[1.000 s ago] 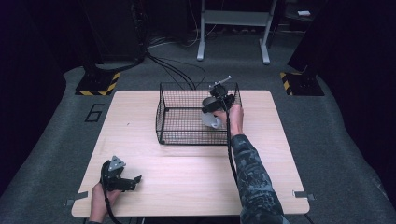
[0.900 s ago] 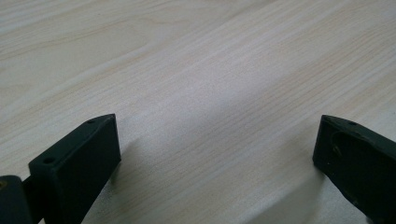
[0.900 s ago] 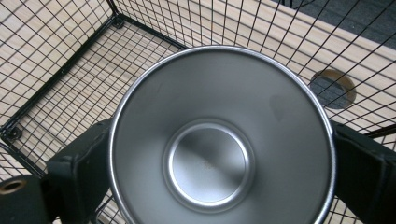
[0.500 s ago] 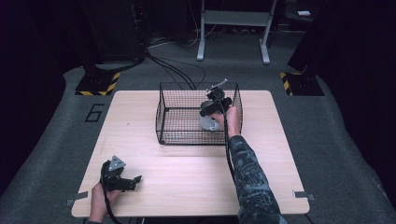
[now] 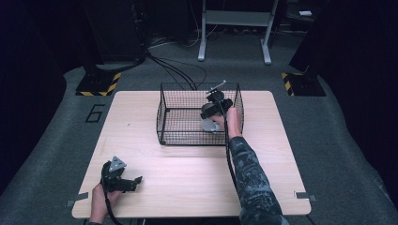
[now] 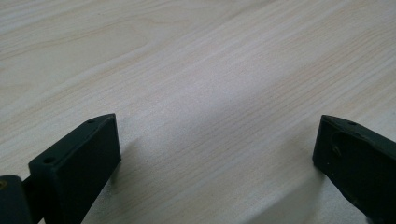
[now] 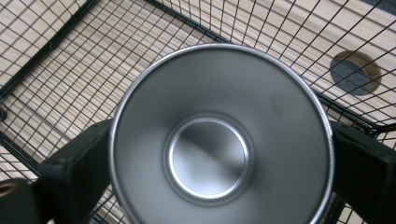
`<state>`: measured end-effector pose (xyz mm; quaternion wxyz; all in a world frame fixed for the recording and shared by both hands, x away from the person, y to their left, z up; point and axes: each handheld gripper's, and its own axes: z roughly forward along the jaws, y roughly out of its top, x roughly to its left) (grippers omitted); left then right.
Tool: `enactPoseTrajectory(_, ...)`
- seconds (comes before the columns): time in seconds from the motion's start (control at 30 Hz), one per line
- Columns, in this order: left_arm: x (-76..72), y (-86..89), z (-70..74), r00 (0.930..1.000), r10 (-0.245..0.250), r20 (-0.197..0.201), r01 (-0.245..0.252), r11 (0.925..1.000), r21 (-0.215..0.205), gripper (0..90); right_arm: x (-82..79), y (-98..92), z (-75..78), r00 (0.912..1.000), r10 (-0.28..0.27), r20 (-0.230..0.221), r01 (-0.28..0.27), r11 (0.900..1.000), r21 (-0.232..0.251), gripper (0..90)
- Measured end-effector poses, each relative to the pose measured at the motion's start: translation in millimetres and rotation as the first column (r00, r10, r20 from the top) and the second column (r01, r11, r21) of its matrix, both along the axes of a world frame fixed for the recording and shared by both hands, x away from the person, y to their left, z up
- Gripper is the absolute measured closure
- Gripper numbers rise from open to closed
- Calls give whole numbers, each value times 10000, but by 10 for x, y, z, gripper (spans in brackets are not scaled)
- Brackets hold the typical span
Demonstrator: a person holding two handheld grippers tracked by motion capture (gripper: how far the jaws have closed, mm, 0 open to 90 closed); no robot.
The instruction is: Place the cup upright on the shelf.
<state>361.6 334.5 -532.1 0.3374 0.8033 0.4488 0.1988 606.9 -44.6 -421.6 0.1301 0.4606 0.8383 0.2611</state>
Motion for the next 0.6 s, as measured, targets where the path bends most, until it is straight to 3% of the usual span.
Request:
enactPoseTrajectory(0.23, -1, 2, 4, 10000, -21, -32, 21, 10000, 12, 8, -101, -36, 166, 9984, 43, 571, -51, 9999, 126, 0)
enactPoseTrajectory(0.6, -4, -5, -1, 10000, 47, 36, -47, 10000, -32, 9, -542, -124, 542, 9821, 528, 1806, -652, 9959, 634, 0)
